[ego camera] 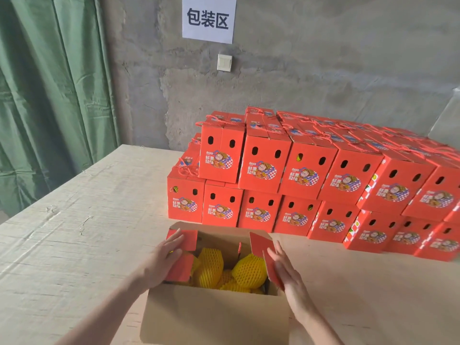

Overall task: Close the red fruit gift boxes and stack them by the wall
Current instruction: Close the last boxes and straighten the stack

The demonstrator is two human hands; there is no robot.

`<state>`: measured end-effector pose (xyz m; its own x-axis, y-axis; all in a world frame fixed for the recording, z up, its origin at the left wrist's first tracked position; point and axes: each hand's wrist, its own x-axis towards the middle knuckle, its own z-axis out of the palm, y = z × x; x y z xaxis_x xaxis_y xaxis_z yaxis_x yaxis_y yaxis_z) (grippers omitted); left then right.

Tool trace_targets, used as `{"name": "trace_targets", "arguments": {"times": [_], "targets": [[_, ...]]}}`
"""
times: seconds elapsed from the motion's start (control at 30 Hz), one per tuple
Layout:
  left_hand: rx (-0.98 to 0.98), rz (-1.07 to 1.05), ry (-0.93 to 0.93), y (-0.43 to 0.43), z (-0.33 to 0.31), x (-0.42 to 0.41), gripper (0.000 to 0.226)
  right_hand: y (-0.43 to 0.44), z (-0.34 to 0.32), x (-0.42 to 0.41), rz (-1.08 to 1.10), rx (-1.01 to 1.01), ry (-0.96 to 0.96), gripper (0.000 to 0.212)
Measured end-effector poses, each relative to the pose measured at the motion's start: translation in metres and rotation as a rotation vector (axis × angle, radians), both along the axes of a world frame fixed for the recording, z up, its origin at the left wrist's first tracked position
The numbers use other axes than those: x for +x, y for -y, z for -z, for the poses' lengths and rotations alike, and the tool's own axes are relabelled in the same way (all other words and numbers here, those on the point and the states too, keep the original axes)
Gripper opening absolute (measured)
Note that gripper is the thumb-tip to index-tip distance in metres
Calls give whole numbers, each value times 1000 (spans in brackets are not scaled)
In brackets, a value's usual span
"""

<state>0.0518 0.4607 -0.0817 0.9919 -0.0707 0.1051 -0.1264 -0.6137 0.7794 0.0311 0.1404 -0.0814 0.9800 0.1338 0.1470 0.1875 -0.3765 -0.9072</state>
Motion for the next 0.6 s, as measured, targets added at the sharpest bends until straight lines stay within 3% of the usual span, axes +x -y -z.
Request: {"name": "trace_targets", "arguments": {"times": [0.1,0.23,0.3,0.4,0.5,0.6], "targets": [[230,-34,-33,-1,2,2,47,9,-2,14,-29,-247,112,40],[253,-120,160,4,-2,-9,40,8,-15,22,-44,-488,275,38],[229,-104,269,7,-2,-12,41,11,-17,23,-60,-519,310,35],[157,-42,259,-6,-11,-13,41,13,-18,22,-66,-552,292,37],[5,64,235,-24,-23,-19,37,15,-15,18,-59,-547,313,15],[52,119,284,-27,-26,-24,38,22,-21,14,-157,-559,272,9]]}}
